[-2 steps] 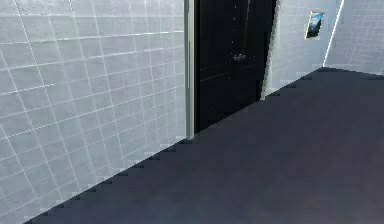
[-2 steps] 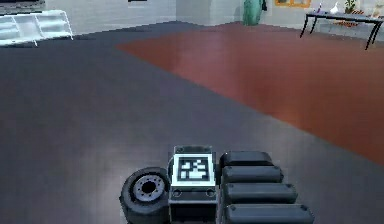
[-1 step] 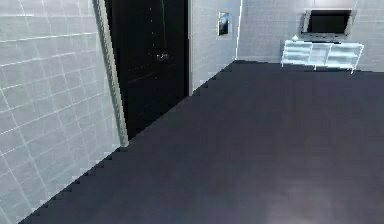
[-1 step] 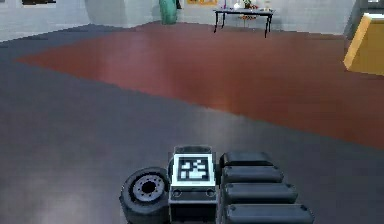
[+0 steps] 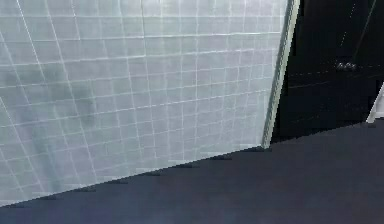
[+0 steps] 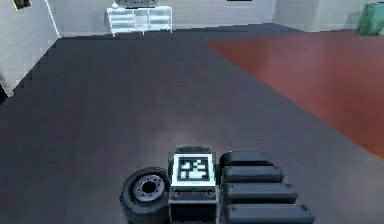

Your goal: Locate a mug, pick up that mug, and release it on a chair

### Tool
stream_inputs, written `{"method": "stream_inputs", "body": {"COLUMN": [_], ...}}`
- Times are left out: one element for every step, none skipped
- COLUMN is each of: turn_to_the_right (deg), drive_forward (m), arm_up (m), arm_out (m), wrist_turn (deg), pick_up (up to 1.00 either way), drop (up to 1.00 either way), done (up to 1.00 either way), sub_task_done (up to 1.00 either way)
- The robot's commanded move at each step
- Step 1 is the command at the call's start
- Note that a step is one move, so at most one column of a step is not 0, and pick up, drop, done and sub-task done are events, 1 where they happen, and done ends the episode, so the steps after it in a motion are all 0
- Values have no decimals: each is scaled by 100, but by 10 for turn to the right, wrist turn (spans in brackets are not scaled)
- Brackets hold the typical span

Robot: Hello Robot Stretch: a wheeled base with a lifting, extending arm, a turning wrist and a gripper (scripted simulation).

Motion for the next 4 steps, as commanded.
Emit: {"method": "stream_inputs", "body": {"turn_to_the_right": [-180, -30, 450, 240], "drive_forward": [0, 0, 0, 0], "arm_up": [0, 0, 0, 0], "arm_out": [0, 0, 0, 0], "wrist_turn": [0, 0, 0, 0], "pick_up": [0, 0, 0, 0], "drop": [0, 0, 0, 0], "done": [0, 0, 0, 0], "sub_task_done": [0, 0, 0, 0]}}
